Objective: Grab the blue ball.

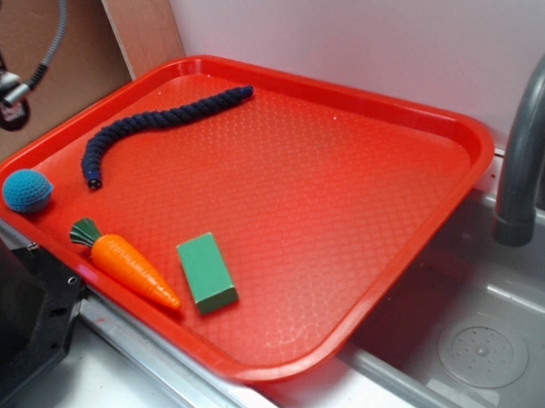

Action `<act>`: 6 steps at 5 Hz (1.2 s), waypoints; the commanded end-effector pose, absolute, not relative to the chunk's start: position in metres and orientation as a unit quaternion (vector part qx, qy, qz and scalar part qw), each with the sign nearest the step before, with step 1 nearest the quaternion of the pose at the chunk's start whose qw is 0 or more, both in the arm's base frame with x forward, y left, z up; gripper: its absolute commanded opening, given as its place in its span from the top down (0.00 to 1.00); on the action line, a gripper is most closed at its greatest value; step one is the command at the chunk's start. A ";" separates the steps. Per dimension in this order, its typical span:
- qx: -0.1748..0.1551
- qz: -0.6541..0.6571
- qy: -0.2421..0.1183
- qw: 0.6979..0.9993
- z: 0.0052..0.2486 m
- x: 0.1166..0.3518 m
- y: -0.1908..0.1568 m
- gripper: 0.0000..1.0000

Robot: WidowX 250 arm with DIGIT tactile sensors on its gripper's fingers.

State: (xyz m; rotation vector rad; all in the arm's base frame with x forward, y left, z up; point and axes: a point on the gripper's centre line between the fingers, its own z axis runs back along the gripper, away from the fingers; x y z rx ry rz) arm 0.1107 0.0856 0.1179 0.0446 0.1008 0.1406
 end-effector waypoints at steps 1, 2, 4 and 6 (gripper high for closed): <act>0.030 0.069 0.037 0.996 0.124 0.111 0.089 0.00; 0.030 0.069 0.037 0.996 0.124 0.111 0.089 0.00; 0.031 0.058 0.025 0.998 0.069 0.107 0.133 0.00; 0.029 0.057 0.053 0.997 0.041 0.111 0.141 0.00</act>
